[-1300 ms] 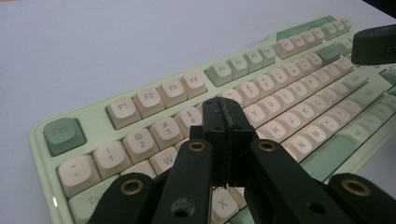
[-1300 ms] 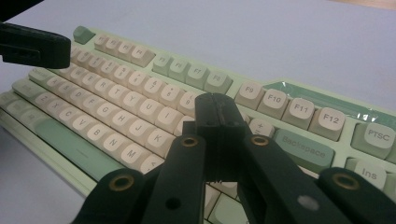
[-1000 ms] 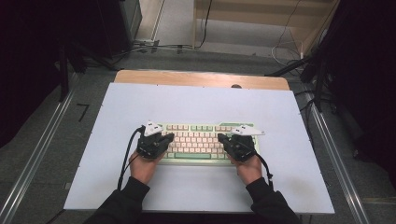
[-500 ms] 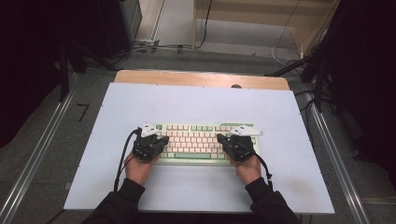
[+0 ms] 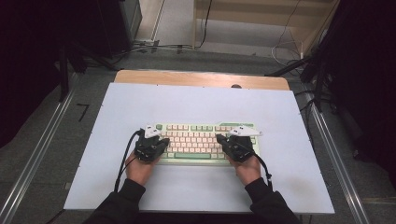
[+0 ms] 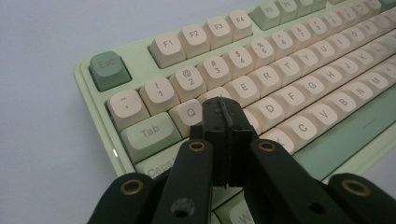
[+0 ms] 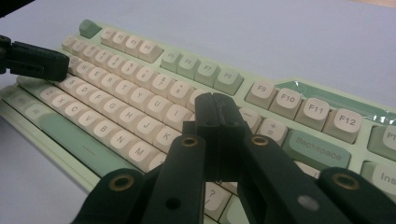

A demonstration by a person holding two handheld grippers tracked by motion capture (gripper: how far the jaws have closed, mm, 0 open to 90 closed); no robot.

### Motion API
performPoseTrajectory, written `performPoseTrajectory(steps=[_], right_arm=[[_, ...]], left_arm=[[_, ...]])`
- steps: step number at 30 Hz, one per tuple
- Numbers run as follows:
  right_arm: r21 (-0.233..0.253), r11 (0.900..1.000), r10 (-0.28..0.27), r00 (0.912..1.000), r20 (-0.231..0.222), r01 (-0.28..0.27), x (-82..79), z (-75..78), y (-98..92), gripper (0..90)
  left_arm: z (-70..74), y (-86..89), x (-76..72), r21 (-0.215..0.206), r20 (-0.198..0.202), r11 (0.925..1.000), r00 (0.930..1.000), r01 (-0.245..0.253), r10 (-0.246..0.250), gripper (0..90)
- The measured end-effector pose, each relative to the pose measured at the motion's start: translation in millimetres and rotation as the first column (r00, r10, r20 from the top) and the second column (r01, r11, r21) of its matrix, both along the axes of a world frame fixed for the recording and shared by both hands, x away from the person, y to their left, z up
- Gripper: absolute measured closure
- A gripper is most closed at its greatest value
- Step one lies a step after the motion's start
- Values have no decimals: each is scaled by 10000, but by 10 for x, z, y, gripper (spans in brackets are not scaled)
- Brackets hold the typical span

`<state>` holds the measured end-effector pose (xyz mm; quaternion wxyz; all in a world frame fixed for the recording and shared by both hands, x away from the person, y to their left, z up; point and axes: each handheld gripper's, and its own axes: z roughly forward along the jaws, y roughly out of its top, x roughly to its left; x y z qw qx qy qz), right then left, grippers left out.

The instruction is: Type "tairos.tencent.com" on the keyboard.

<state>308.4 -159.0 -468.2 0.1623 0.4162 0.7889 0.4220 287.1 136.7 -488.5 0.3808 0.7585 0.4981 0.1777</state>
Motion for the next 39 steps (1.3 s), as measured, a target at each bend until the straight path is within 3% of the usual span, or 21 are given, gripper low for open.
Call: performPoseTrajectory(steps=[13, 39], right_arm=[[-57, 9999, 97, 9999, -67, -97, 28, -32, 61, 872], [-360, 9982, 470, 9986, -243, -479, 114, -118, 330, 873]], left_arm=[[65, 28, -29, -941, 414, 9955, 9991, -51, 90, 900], [53, 13, -14, -1093, 522, 9940, 9986, -13, 70, 900]])
